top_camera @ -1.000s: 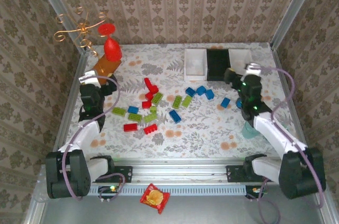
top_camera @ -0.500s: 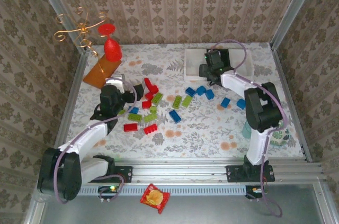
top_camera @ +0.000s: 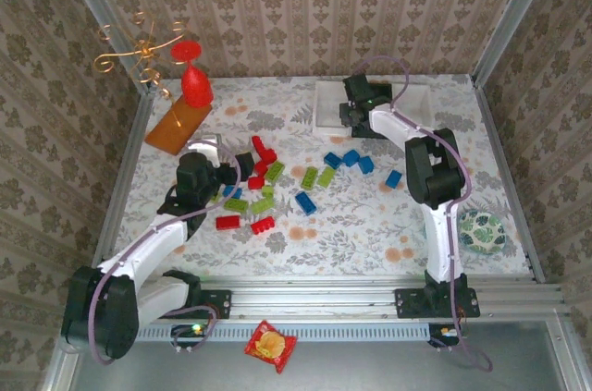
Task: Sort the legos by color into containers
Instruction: Move the container to the top-center of the table, then rotate the lego at the middle-left of the table.
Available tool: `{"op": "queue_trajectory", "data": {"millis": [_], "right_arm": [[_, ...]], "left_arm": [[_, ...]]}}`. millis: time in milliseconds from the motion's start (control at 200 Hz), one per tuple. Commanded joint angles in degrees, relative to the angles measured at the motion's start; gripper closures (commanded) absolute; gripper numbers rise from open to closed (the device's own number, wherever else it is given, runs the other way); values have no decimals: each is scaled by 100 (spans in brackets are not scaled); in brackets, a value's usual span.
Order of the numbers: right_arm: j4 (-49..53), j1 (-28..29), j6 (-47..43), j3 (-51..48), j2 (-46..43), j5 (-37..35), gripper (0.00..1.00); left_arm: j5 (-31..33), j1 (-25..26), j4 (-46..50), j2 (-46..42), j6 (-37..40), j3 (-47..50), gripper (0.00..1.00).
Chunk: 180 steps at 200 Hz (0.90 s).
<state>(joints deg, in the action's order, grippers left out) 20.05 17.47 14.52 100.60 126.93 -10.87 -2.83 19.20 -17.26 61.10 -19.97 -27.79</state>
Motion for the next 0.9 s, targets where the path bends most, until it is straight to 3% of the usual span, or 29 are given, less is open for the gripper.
{"op": "queue_trajectory", "data": {"millis": [0, 150, 345, 475, 545, 700, 895], "right_arm": [[331, 196, -336, 326, 169, 245, 68], [420, 369, -487, 426, 144, 296, 66], [455, 415, -250, 311, -489, 678, 33], [124, 423, -136, -912, -1757, 572, 17], [-296, 432, -9, -1916, -2525, 661, 14], [-652, 488, 227, -3189, -3526, 870, 12], [-962, 533, 366, -3547, -3632, 1274, 11]], "left_arm": [[-27, 81, 92, -65, -117, 3, 0], [50, 172, 51, 36, -143, -7, 0], [169, 215, 267, 222, -156, -180, 0], [897, 122, 1637, 155, -344, -481, 0], [1202, -167, 2637, -22, -674, -549, 0], [525, -1176, 3727, -538, -1304, -192, 2], [415, -1340, 3938, -468, -1568, -67, 6]]}}
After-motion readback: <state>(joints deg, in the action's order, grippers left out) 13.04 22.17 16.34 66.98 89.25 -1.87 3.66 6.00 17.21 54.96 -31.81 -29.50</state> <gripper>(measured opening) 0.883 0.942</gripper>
